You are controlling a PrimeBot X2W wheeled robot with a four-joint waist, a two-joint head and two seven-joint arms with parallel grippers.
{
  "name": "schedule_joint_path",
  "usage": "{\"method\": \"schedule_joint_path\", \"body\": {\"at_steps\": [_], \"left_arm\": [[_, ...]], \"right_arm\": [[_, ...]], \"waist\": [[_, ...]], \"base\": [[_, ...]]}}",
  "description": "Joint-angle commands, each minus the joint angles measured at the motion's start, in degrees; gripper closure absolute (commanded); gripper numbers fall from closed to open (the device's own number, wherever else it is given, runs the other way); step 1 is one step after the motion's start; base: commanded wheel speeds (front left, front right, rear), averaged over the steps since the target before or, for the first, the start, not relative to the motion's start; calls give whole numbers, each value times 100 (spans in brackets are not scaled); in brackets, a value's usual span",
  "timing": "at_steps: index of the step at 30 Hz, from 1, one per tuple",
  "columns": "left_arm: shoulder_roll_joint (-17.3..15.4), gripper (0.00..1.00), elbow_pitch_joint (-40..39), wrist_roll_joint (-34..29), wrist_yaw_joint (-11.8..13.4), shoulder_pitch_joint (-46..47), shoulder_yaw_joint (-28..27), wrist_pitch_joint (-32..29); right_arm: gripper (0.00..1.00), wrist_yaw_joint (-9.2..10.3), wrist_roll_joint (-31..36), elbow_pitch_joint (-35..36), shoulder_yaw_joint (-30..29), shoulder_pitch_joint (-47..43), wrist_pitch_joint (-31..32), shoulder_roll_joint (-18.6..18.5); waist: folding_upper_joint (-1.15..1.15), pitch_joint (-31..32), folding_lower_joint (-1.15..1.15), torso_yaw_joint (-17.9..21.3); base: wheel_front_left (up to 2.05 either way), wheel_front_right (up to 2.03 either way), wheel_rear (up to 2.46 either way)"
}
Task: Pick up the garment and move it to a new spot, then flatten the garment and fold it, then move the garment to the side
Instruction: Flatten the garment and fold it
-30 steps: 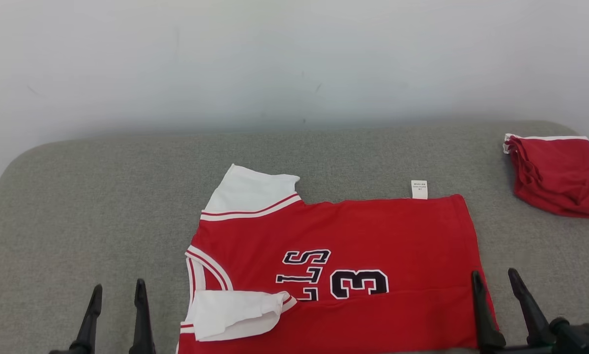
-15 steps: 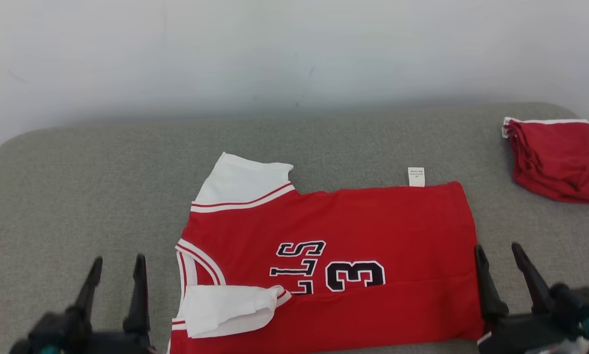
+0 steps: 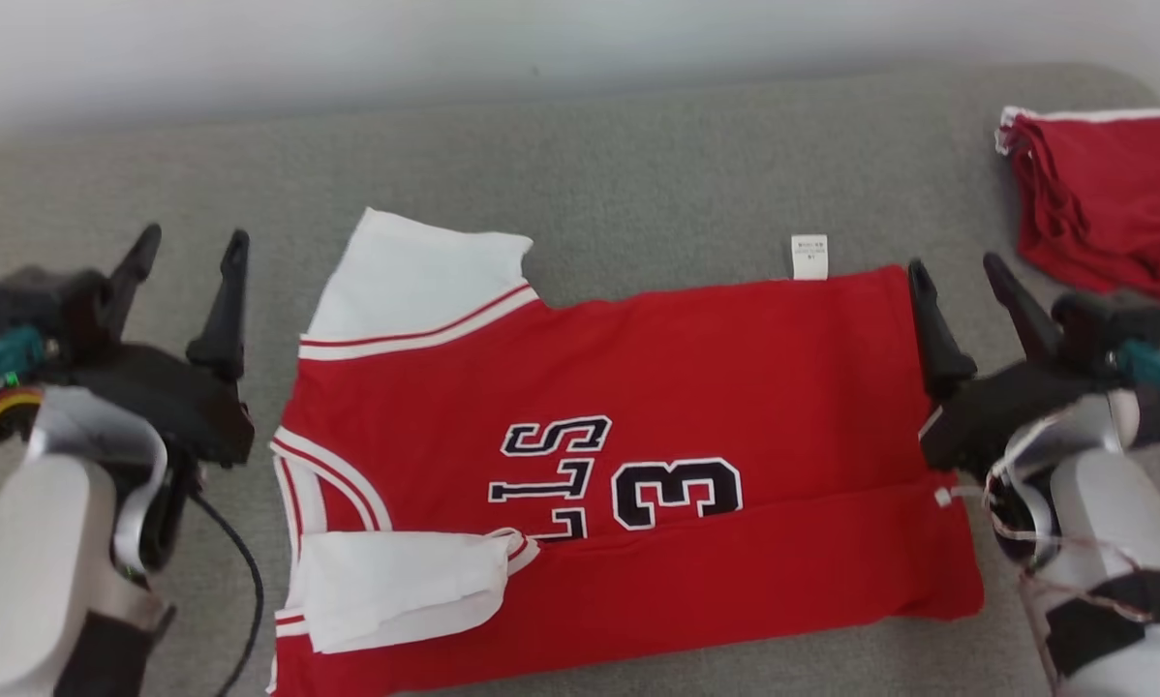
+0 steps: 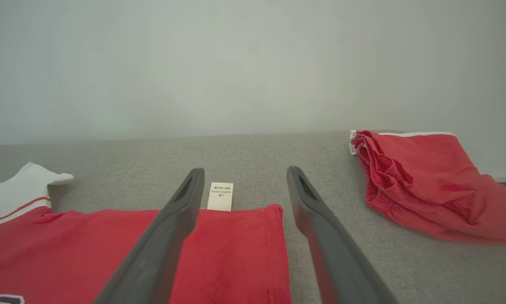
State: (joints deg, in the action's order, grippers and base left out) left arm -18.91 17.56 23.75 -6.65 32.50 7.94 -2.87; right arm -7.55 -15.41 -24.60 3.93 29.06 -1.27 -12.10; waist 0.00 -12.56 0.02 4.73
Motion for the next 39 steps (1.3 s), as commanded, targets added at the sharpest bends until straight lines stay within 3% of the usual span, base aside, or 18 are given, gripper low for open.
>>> {"method": "schedule_joint_path", "body": {"at_steps": [1,7,18,26,39], "left_arm": [[-88,0,213,80,-37,344,59,-128],[-254,0,812,256,-85,1033,300,-509],[-621,0,1644,582,-75,2141,1329,-1253],[-664,0,2249,877,-76,2765,1854,-1760],[-710,0,2801,1155,-76,3280,2382,-1833]], "right_arm": [[0,16,-51,-237,70,384,51,-49],[0,16,-34,-981,254,1131,373,-87],[0,16,-232,-2068,723,2168,814,14],[0,16,-447,-2631,1123,2705,886,152],[0,16,-750,-3328,1600,3275,1073,331]], "waist": [[0,-522,-2,340],[0,-784,-2,512],[0,-1044,-2,701],[0,-1281,-2,736],[0,-1490,-2,812]], "base": [[0,0,0],[0,0,0],[0,0,0],[0,0,0],[0,0,0]]}}
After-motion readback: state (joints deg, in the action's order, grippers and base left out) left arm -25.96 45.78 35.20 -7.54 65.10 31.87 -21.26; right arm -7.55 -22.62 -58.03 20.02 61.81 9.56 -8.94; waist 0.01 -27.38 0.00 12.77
